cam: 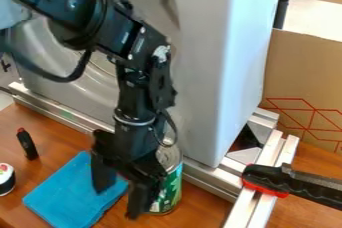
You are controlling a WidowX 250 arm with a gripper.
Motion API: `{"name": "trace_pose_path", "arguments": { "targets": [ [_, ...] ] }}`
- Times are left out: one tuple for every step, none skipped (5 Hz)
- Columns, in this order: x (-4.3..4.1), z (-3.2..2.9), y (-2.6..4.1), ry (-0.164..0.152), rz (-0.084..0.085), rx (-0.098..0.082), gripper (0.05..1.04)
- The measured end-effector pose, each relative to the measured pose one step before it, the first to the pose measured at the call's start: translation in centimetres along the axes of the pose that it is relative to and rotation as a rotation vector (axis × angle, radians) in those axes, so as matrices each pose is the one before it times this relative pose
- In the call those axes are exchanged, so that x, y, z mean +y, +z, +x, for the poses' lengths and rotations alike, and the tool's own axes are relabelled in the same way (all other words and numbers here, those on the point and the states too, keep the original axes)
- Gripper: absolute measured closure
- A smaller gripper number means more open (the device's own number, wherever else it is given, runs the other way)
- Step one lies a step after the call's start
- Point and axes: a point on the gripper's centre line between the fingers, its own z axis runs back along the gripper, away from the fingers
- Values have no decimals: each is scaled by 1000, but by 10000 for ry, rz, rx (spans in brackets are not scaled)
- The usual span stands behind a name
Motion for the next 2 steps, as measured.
{"name": "trace_pose_path", "arguments": {
  "targets": [
    [-1532, -3148, 1293, 395, 375, 163, 83],
    [-891, -1736, 137, -97, 285, -14, 83]
  ]
}}
